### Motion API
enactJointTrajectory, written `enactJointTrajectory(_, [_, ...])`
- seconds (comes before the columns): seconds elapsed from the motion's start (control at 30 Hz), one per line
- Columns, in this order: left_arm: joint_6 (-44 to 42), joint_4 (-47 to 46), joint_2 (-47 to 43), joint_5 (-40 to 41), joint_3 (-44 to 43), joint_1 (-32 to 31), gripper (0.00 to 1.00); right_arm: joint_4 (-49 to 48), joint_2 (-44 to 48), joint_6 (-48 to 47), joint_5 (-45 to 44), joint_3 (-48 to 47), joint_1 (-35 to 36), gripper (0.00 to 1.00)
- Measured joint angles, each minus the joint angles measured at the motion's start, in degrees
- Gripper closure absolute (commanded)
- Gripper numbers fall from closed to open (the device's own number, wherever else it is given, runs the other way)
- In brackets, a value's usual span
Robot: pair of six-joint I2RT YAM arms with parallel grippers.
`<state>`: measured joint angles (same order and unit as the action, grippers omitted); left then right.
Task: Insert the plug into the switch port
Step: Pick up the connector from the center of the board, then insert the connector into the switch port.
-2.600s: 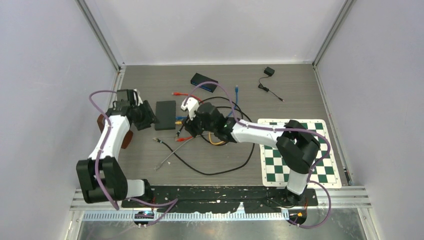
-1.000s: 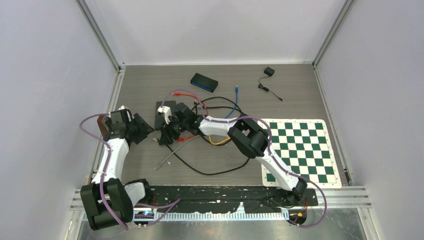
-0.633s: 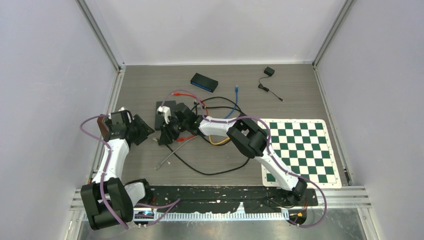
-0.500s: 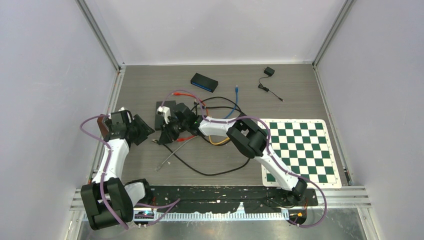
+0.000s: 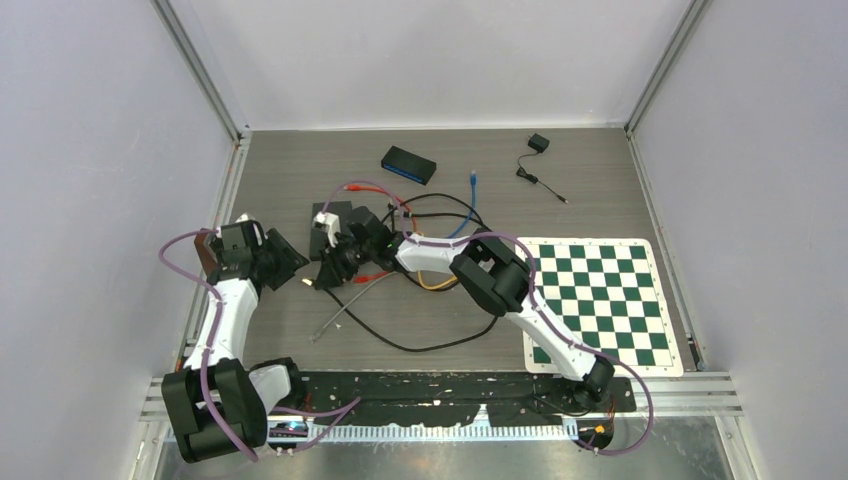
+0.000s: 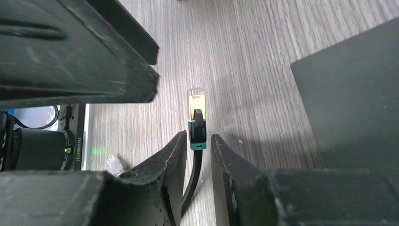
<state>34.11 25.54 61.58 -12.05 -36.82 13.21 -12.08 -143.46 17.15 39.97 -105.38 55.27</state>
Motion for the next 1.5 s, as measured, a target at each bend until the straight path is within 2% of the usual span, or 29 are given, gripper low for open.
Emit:
enactJointTrajectory(0.13, [0.00, 0.00, 0.00, 0.00, 0.00, 0.00, 0.50, -0.72, -1.42, 1.16, 0.92, -0.31, -0.15, 0.66])
enactJointTrajectory(0.2, [0.00, 0.00, 0.00, 0.00, 0.00, 0.00, 0.50, -0.76, -1.49, 1.22, 1.09, -0.44, -0.22, 0.71])
enactJointTrajectory(0.37, [0.00, 0.00, 0.00, 0.00, 0.00, 0.00, 0.50, -0.81, -1.62, 1.36, 1.40, -0.44, -0.26, 0.94])
enactJointTrajectory(0.53, [0.00, 0.00, 0.00, 0.00, -0.02, 0.13, 0.50, -3.39, -0.98, 1.31, 1.31, 1.70, -0.31, 0.95])
enactJointTrajectory(0.63, [0.00, 0.28, 0.17, -0.02, -0.48, 0.48, 0.49, -1.05, 2.34, -0.09, -1.29, 4.81, -0.70, 0.95])
enactJointTrajectory(0.8, [-0.04, 0.55, 1.99, 0.04, -3.76, 0.61, 0.49, 7.02, 10.12, -4.26, -11.61, 5.22, -1.92, 0.95])
enactJointTrajectory(0.93, [-0.07, -0.37, 5.27, -0.31, -5.88, 0.68, 0.51, 13.86, 13.35, -6.29, -20.06, 0.28, -5.57, 0.95])
enactJointTrajectory(1.07, [-0.46, -1.33, 11.15, -1.60, -7.02, 0.68, 0.51, 20.44, 12.09, -8.37, -26.43, -6.95, -9.99, 0.95])
enactJointTrajectory(1.27, [-0.55, -2.19, 19.21, -3.61, -10.34, 0.68, 0.51, 31.10, 3.72, -11.69, -34.67, -20.55, -12.68, 0.95])
enactJointTrajectory(1.5, [-0.52, -3.45, 25.31, -4.02, -17.51, 0.68, 0.51, 37.48, -0.98, -16.81, -37.55, -22.82, -10.93, 0.95])
